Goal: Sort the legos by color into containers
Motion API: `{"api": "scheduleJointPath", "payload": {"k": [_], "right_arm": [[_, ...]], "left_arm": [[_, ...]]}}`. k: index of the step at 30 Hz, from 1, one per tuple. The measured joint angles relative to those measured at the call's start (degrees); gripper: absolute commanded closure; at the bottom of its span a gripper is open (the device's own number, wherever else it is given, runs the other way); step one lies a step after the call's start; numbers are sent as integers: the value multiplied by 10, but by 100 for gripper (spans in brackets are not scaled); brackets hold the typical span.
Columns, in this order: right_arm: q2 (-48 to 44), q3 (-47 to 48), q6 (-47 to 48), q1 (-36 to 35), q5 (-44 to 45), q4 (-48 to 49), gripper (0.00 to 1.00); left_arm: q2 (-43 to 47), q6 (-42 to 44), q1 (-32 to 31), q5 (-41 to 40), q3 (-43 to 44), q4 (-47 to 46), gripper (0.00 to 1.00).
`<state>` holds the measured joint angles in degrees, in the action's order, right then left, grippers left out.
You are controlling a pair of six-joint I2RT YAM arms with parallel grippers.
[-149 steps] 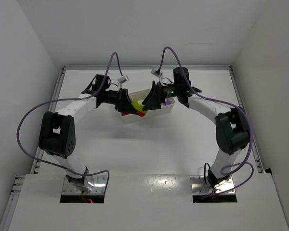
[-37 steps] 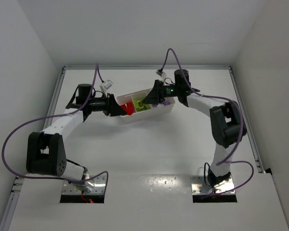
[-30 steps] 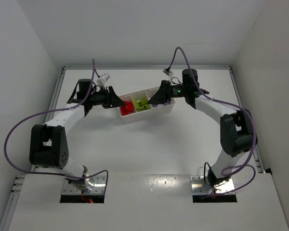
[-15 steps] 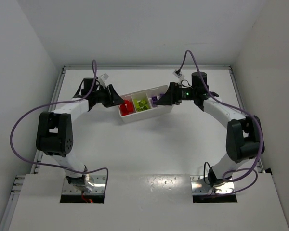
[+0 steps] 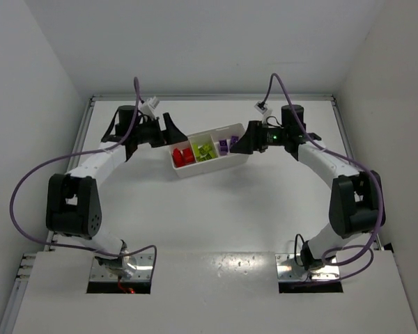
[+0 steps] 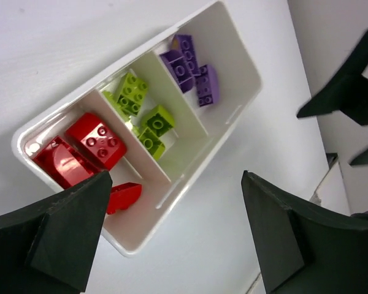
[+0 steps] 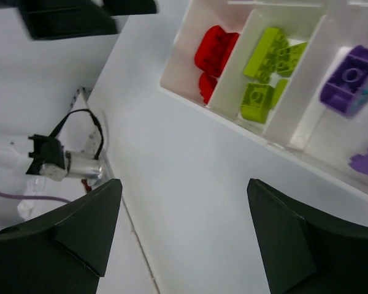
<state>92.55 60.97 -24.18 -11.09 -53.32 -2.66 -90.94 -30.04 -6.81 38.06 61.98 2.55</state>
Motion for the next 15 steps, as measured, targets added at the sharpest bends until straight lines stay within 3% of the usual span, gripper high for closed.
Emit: {"api": "scheduleJointPath", "payload": {"k": [7,15], "right_arm": [[-57,-32,33,51,94,-24,16],[-143,-113,96,119,241,-62,16]], "left_arm": [[127,93,-26,-90,-16,59,0],[199,149,25,-222,-153,108,0]]}}
